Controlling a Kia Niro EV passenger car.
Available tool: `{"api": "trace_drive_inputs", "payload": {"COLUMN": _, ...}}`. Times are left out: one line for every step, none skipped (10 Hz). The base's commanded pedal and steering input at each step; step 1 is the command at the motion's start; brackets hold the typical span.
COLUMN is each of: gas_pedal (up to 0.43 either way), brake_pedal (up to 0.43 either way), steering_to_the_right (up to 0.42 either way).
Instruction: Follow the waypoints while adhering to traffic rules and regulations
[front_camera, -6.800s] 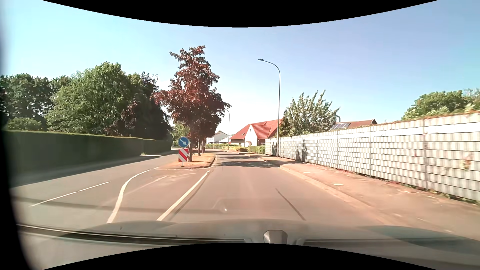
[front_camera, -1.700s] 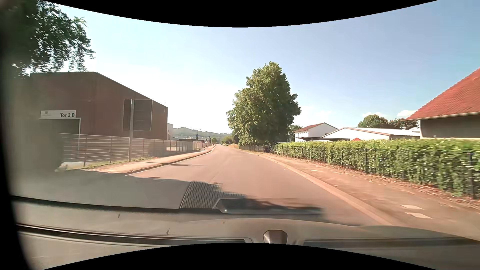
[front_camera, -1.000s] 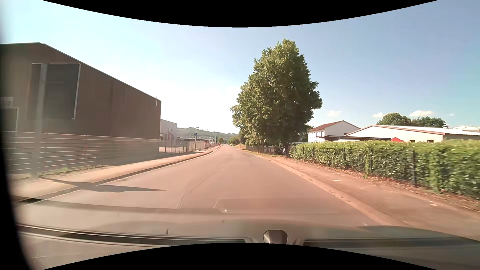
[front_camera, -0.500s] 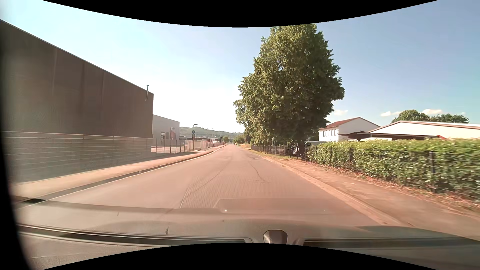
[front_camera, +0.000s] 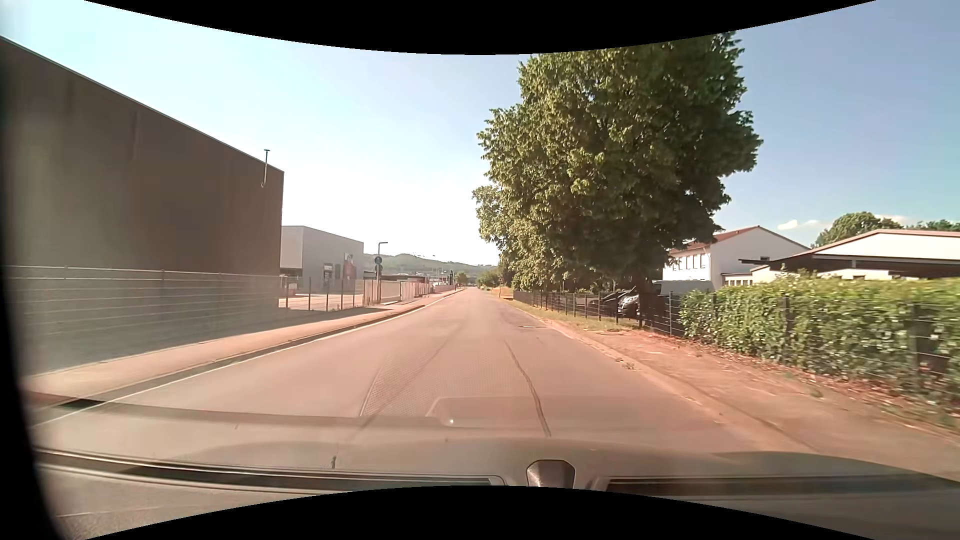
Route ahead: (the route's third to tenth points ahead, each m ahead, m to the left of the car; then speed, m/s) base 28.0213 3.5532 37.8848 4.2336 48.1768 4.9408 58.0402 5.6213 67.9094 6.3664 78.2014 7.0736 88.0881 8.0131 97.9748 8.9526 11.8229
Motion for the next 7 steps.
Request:
{"api": "trace_drive_inputs", "payload": {"gas_pedal": 0.157, "brake_pedal": 0.006, "steering_to_the_right": -0.017}}
{"api": "trace_drive_inputs", "payload": {"gas_pedal": 0.169, "brake_pedal": 0.006, "steering_to_the_right": -0.016}}
{"api": "trace_drive_inputs", "payload": {"gas_pedal": 0.169, "brake_pedal": 0.006, "steering_to_the_right": -0.016}}
{"api": "trace_drive_inputs", "payload": {"gas_pedal": 0.169, "brake_pedal": 0.006, "steering_to_the_right": -0.016}}
{"api": "trace_drive_inputs", "payload": {"gas_pedal": 0.169, "brake_pedal": 0.006, "steering_to_the_right": -0.015}}
{"api": "trace_drive_inputs", "payload": {"gas_pedal": 0.169, "brake_pedal": 0.006, "steering_to_the_right": -0.011}}
{"api": "trace_drive_inputs", "payload": {"gas_pedal": 0.169, "brake_pedal": 0.006, "steering_to_the_right": -0.01}}
